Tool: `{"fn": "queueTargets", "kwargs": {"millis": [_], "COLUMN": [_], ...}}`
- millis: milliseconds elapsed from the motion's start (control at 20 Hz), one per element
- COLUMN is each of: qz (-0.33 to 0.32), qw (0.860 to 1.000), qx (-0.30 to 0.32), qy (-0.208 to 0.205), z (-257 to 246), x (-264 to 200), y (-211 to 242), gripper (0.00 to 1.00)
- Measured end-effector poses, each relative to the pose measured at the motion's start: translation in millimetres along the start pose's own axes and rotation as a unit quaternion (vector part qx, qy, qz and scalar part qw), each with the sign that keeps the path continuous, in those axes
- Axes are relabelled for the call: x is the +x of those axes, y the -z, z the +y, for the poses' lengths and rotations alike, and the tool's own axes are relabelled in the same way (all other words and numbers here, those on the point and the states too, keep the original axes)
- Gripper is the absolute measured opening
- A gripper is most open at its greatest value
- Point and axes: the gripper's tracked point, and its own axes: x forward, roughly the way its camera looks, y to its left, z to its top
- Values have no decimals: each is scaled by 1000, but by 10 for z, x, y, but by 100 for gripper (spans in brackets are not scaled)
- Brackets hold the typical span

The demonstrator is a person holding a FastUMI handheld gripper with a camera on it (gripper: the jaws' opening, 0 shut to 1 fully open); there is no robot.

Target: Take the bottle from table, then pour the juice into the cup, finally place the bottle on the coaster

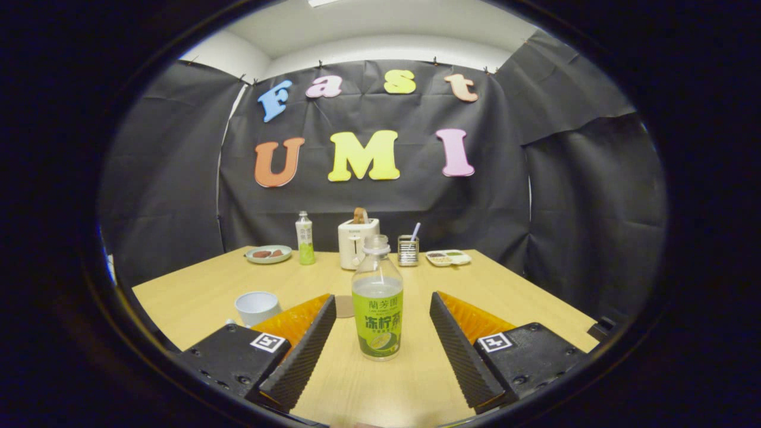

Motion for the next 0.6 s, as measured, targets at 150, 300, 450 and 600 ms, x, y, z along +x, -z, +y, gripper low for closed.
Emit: {"fn": "queueTargets", "kwargs": {"millis": [150,300,450,600], "qz": [17,32,34,39], "qw": [1000,999,999,999], "qx": [-7,-10,10,27], "qy": [-1,-1,-2,-6], "z": [30,18,-13,-5], "x": [236,447,609,722], "y": [72,99,86,106], "gripper": [100,100,100,100]}}
